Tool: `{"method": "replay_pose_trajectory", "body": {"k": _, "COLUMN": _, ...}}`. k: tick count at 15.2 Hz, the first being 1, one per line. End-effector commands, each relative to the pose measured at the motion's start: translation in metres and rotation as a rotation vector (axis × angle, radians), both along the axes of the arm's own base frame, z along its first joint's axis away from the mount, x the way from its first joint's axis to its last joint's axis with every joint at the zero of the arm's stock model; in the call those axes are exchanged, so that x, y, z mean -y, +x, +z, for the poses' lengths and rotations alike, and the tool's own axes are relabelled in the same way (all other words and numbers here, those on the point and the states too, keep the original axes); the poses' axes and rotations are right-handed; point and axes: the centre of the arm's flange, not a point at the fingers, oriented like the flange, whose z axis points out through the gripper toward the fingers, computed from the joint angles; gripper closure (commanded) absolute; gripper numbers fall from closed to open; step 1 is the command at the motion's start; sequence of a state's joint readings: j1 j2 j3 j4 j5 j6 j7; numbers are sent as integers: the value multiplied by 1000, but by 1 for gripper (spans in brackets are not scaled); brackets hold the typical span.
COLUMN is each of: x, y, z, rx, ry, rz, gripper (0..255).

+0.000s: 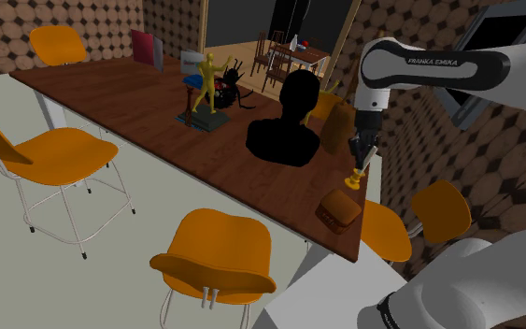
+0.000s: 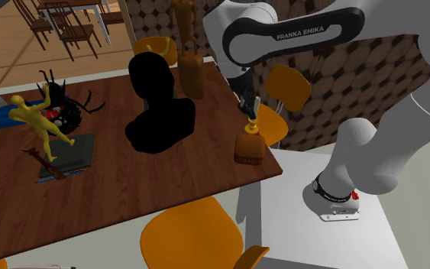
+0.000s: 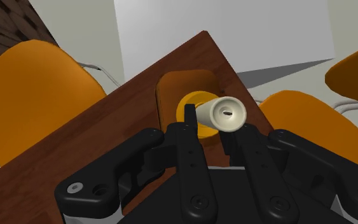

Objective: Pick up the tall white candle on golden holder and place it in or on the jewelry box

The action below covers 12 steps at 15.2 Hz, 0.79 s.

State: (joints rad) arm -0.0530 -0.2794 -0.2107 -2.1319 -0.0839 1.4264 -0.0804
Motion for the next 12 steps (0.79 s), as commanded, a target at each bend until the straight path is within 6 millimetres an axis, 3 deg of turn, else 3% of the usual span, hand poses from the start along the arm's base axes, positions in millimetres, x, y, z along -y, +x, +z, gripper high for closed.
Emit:
{"method": "replay_pose_trajectory", "body": {"k": 1, "x": -2, "y": -8, "z": -11, "rx": -1, "ry": 0, "rz": 0, "gripper": 255}}
{"method": "replay_pose_trajectory", "body": {"k": 12, "x": -2, "y": -8, "z": -69, "rx": -1, "ry": 0, "rz": 0, "gripper": 255}}
